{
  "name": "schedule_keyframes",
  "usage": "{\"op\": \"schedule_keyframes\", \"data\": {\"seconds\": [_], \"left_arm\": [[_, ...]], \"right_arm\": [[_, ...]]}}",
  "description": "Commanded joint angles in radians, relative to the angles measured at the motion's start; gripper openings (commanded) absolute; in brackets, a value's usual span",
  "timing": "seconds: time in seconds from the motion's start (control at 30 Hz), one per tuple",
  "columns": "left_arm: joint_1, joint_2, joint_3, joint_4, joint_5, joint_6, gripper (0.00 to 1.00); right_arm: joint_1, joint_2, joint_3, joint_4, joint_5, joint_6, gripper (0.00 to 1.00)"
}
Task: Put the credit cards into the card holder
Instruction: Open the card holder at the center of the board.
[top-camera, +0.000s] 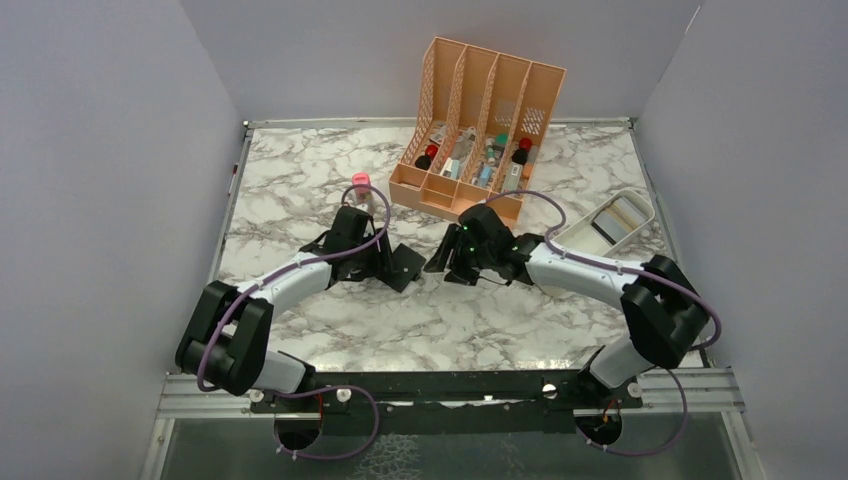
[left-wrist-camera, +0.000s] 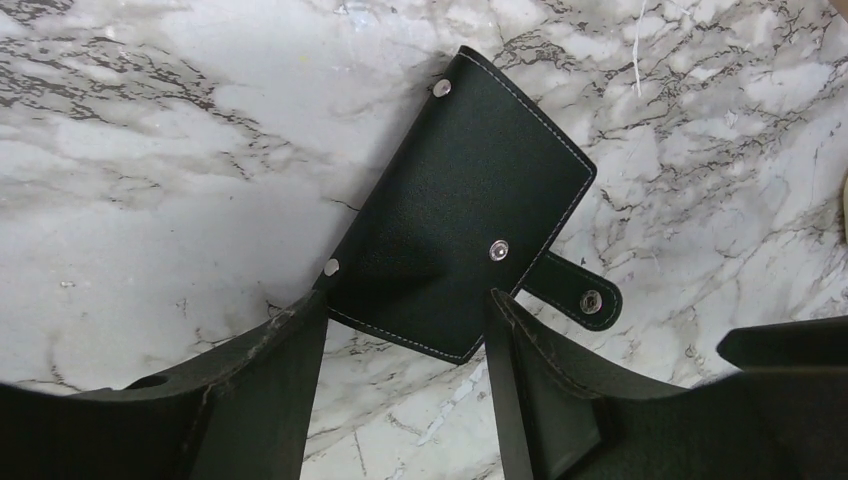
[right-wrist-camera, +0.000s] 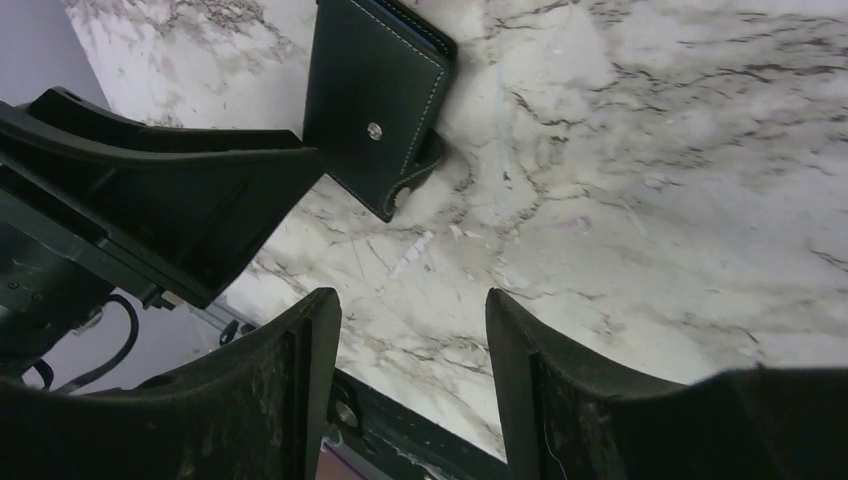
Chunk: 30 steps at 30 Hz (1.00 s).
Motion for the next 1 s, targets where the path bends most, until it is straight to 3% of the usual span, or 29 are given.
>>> {"op": "schedule_keyframes", "data": {"seconds": [0.0,0.4,0.63,0.7,0.87,0.97], "left_arm": [[-0.001,0.016,-0.011,0.061,0.063,-0.004,0.6],[-0.002,0.016,-0.047,0.097,0.086,-0.053,0.58],[-0.013,0.0,-0.053,0.101,0.092,-0.063,0.58],[-0.016,-0.01,-0.058,0.102,0.088,-0.068,0.58],[-0.02,-0.035,-0.055,0.102,0.09,-0.059,0.58],[-0.022,-0.062,-0.046,0.091,0.08,-0.059,0.59]], "right_arm": [[0.023,0.074,0.06,0.065,-0.029,0.047,0.59],[0.026,0.195,0.104,0.073,0.042,0.006,0.54],[0.026,0.253,0.142,0.05,0.129,-0.052,0.41],[0.026,0.259,0.141,0.065,0.145,-0.07,0.35],[0.026,0.245,0.13,0.089,0.18,-0.119,0.03],[0.026,0.223,0.116,0.107,0.19,-0.153,0.01]]}}
